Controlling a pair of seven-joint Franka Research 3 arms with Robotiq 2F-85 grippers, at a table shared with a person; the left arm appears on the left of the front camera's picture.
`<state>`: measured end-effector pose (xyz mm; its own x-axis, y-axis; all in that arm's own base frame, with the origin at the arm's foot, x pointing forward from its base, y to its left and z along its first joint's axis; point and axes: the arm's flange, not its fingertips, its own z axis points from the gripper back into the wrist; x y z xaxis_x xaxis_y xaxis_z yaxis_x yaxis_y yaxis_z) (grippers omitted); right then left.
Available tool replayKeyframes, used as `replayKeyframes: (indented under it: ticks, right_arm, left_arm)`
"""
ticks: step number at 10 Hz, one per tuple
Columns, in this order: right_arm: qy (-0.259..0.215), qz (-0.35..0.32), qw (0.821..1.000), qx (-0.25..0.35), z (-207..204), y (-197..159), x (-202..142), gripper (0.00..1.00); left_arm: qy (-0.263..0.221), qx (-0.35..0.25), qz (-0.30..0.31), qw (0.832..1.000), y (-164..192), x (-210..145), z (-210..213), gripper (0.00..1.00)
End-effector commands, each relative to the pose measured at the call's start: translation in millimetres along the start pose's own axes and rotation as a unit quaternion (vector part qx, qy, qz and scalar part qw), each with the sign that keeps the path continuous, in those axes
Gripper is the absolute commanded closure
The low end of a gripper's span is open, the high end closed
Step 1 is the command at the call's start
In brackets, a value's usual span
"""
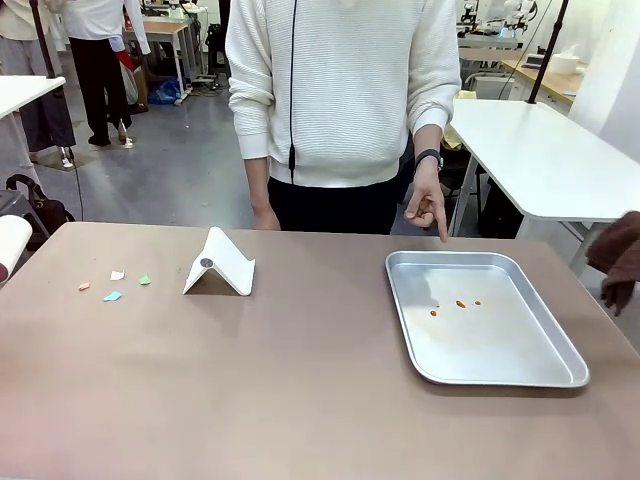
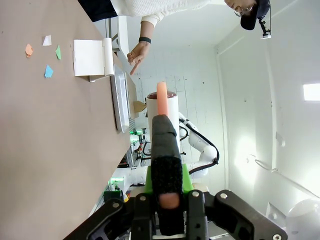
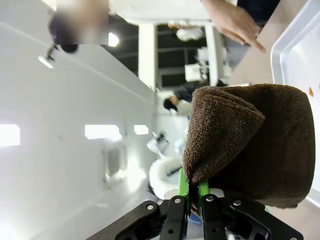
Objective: Clean the surface of the table.
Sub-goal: If a person points to the right, clean the right side of the table with your right hand, and if they point to the left, clean the left side with your left hand.
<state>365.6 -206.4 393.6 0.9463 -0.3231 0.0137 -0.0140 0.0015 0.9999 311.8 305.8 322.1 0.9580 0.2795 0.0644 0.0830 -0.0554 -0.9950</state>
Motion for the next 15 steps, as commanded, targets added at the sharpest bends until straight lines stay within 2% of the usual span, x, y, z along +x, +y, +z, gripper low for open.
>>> replayKeyframes:
  ticks: [1,4,6,7,8,10,11,12,13,15]
  right_arm:
    - [0.065,0.095,0.991,-0.073,-52.9,34.7,17.4,0.92]
    - [0.109,0.128,0.96,-0.223,-132.5,48.7,49.9,0.92]
    - [0.111,0.107,0.92,-0.36,-162.6,42.2,79.4,0.92]
    - [0.111,0.092,0.906,-0.398,-171.9,35.8,88.9,0.92]
    - [0.115,0.087,0.896,-0.42,-184.3,24.9,96.7,0.92]
    - [0.083,0.072,0.862,-0.495,-204.4,-6.6,114.3,0.92]
    - [0.095,0.064,0.852,-0.511,-210.8,-18.3,118.9,0.92]
    - [0.104,0.061,0.849,-0.514,-217.1,-29.2,122.3,0.92]
    - [0.099,0.057,0.839,-0.533,-224.3,-41.1,125.3,0.92]
    - [0.118,0.05,0.836,-0.534,-241.7,-62.1,124.7,0.92]
  left_arm:
    - [0.006,0.0,-0.002,1.0,-2.5,-3.0,-0.2,1.0]
    - [0.006,0.0,-0.002,1.0,-2.5,-3.0,-0.2,1.0]
    - [0.006,0.0,-0.002,1.0,-2.5,-3.0,-0.2,1.0]
    - [0.006,0.0,-0.002,1.0,-2.5,-3.0,-0.2,1.0]
    - [0.006,0.0,-0.002,1.0,-2.5,-3.0,-0.2,1.0]
    - [0.006,0.0,-0.002,1.0,-2.5,-3.0,-0.2,1.0]
    - [0.006,0.0,-0.002,1.0,-2.5,-3.0,-0.2,1.0]
    - [0.006,0.0,-0.002,1.0,-2.5,-3.0,-0.2,1.0]
    - [0.006,0.0,-0.002,1.0,-2.5,-3.0,-0.2,1.0]
    - [0.006,0.0,-0.002,1.0,-2.5,-3.0,-0.2,1.0]
